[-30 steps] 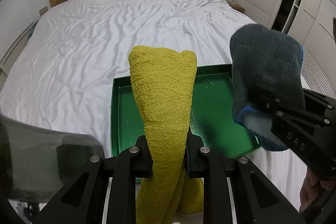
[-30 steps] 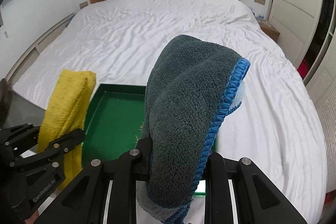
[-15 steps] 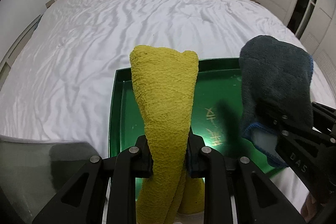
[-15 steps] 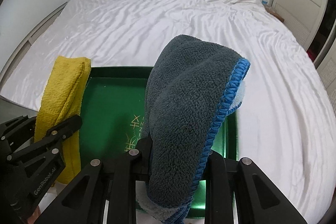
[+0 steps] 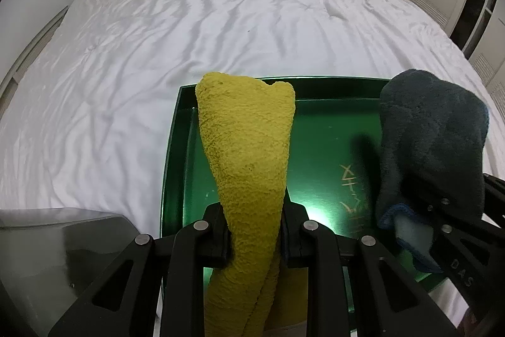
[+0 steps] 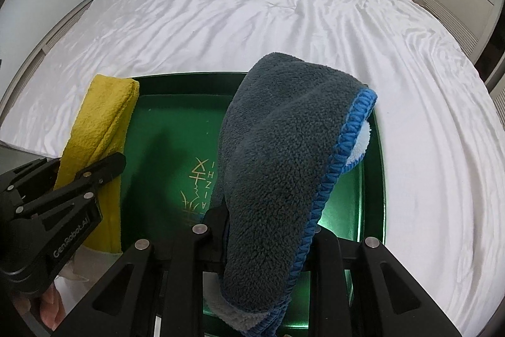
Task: Organize soft objects
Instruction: 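Carry the yellow towel and grey cloth over the green tray with both tools, then open both tools to drop the towel and cloth into the tray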
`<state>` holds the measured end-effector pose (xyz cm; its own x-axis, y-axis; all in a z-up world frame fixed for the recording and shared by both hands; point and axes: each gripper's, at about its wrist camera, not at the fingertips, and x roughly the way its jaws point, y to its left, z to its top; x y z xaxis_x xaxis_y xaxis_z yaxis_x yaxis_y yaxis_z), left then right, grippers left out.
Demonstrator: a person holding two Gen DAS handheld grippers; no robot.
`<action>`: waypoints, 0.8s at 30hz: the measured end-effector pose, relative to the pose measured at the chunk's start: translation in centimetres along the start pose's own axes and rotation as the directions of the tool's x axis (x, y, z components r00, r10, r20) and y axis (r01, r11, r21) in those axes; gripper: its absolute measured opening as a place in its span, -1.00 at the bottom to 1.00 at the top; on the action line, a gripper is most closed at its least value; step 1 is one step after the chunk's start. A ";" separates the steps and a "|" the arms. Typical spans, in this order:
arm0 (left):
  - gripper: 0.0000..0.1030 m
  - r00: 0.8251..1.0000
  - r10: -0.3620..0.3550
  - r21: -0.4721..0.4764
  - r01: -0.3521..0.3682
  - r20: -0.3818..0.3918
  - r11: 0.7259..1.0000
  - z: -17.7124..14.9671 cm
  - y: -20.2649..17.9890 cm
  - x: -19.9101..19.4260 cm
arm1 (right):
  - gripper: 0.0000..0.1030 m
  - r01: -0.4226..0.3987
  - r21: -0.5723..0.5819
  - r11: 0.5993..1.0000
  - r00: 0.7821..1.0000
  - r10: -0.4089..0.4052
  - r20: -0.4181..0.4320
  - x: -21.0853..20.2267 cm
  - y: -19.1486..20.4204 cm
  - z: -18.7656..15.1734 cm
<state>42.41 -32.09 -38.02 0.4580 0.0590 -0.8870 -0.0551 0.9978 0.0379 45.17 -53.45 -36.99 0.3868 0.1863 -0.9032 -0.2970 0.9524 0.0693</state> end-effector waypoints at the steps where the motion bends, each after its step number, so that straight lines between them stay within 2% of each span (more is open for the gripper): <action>1: -0.61 1.000 -0.003 -0.001 0.003 -0.002 1.000 0.0 0.1 0.1 | -0.54 0.000 -0.002 1.000 1.000 0.000 0.000 0.2 0.0 0.1; 10: -0.61 0.999 0.032 -0.013 -0.033 -0.030 0.999 0.0 1.0 1.6 | -0.50 -0.006 -0.041 0.999 1.000 0.005 -0.019 1.8 0.5 0.6; 16: -0.49 0.998 0.046 -0.012 -0.047 -0.049 0.999 -0.1 1.2 2.6 | -0.32 0.026 -0.014 1.000 0.999 -0.026 -0.039 2.8 -0.7 1.0; 19: -0.44 0.997 0.057 -0.001 -0.057 -0.043 0.998 -0.1 1.0 2.5 | 0.02 0.032 -0.006 0.999 0.998 -0.032 -0.052 3.0 -1.0 1.2; 21: -0.35 0.998 0.057 0.000 -0.057 -0.039 0.998 -0.1 1.1 2.4 | 0.33 0.028 0.005 1.000 0.998 -0.028 -0.050 2.9 -1.3 1.3; 24: -0.34 0.998 0.067 0.009 -0.066 -0.023 0.998 -0.1 1.0 2.1 | 0.57 0.026 0.011 1.000 0.999 -0.025 -0.036 2.5 -1.5 1.3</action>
<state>43.21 -30.98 -39.91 0.4325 0.1246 -0.8930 -0.0775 0.9919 0.1008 47.71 -54.08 -38.75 0.3629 0.1534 -0.9191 -0.2770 0.9595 0.0507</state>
